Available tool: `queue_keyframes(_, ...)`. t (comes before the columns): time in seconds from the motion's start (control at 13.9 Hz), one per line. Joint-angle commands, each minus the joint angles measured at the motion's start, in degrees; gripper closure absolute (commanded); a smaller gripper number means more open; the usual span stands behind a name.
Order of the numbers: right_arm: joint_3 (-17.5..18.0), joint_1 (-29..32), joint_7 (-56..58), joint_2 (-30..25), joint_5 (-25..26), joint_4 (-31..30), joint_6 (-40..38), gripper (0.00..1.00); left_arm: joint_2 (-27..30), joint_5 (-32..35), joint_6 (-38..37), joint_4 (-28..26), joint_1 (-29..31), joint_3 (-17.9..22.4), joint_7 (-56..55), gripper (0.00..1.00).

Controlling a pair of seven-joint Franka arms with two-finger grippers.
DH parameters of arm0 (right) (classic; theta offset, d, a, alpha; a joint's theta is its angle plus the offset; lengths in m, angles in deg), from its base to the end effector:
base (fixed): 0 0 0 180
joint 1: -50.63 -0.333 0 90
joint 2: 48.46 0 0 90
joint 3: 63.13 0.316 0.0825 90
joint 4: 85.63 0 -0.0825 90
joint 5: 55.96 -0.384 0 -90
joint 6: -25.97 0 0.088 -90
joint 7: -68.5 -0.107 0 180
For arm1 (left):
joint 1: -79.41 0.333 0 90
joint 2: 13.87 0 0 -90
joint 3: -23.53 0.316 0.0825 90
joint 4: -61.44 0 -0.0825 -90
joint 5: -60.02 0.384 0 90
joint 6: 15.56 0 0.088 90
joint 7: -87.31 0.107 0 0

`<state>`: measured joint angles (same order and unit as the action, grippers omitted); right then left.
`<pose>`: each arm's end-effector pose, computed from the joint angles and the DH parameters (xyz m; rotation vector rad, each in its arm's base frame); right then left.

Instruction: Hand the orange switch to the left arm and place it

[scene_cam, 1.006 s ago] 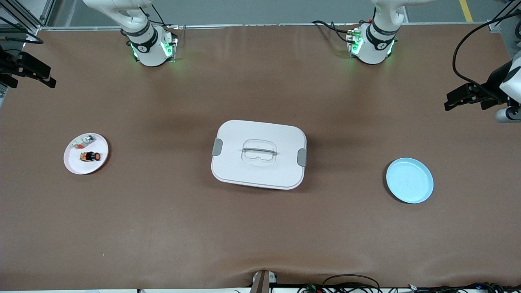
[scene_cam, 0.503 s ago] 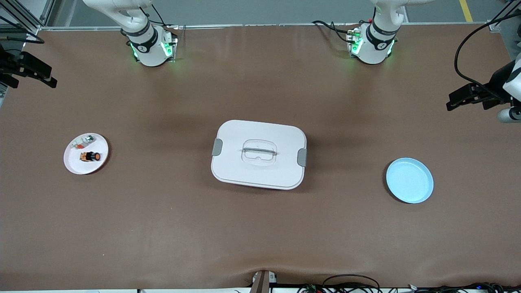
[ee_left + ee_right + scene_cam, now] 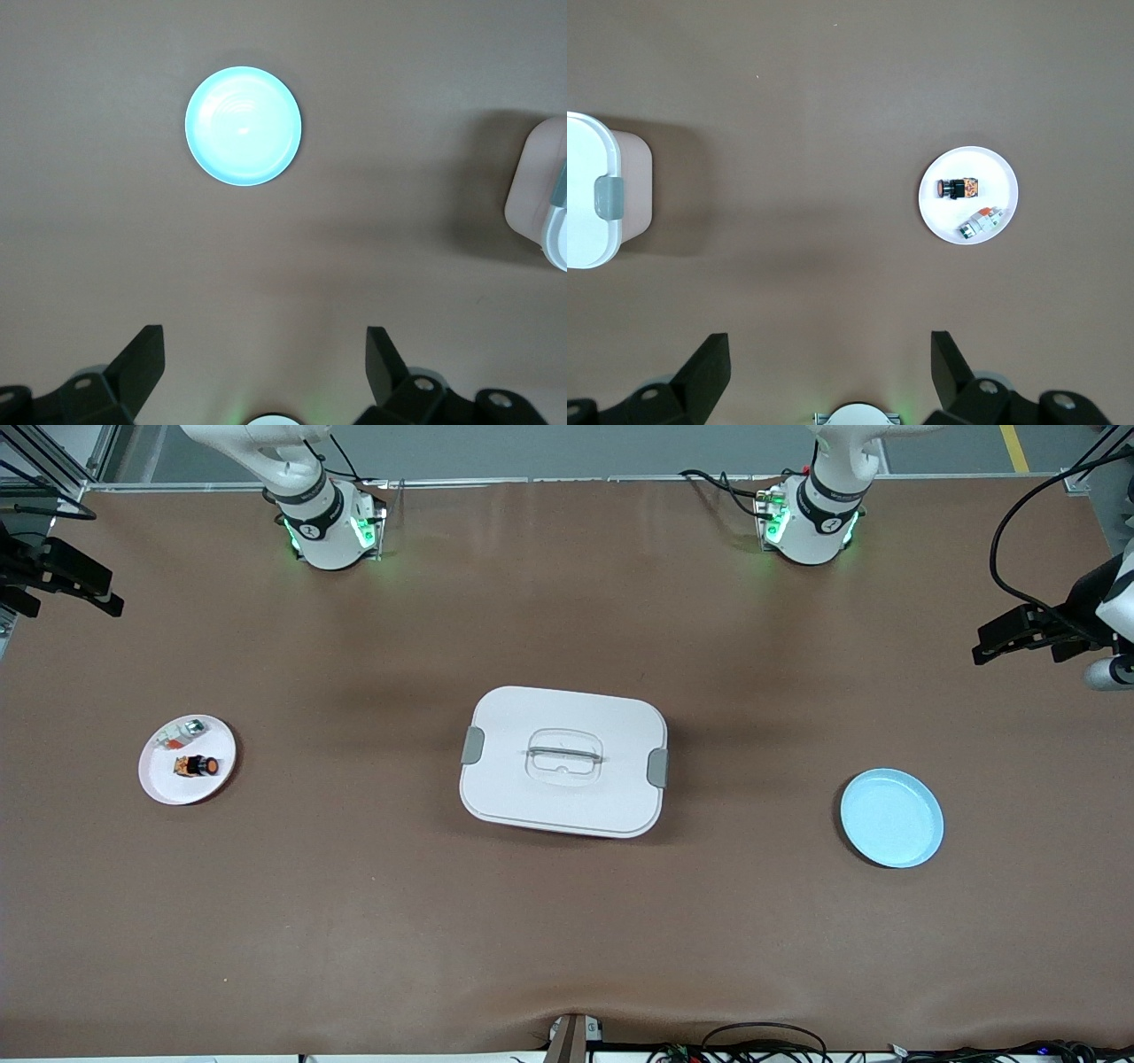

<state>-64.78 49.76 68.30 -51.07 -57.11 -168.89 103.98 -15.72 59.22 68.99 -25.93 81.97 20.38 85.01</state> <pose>0.5165 -0.0050 0.6853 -3.1194 0.0208 0.0717 0.5544 -0.0068 0.6201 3.1250 0.0454 -0.1279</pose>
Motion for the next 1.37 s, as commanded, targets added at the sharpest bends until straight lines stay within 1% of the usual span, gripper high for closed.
queue_keyframes(0.0, 0.2, 0.5, 0.7, 0.2, 0.5, 0.9, -0.2, 0.00, 0.4, -0.2, -1.1, 0.4, 0.1, 0.0, 0.6, 0.00)
queue_keyframes(0.36, 0.2, 0.5, 0.7, 0.3, 0.6, 1.2, 0.0, 0.00, 0.5, -0.1, -1.2, 0.4, 0.1, 0.0, 0.6, 0.00)
queue_keyframes(0.72, 0.2, 0.4, 0.6, 0.2, 1.8, 1.1, 0.7, 0.00, 0.7, -0.1, -1.2, 0.4, 0.2, -0.1, 0.6, 0.00)
queue_keyframes(1.29, 0.2, 0.4, -1.3, 0.0, 0.6, 0.6, 0.2, 0.00, 0.6, -0.2, -1.2, 0.4, 0.1, -0.3, 0.5, 0.00)
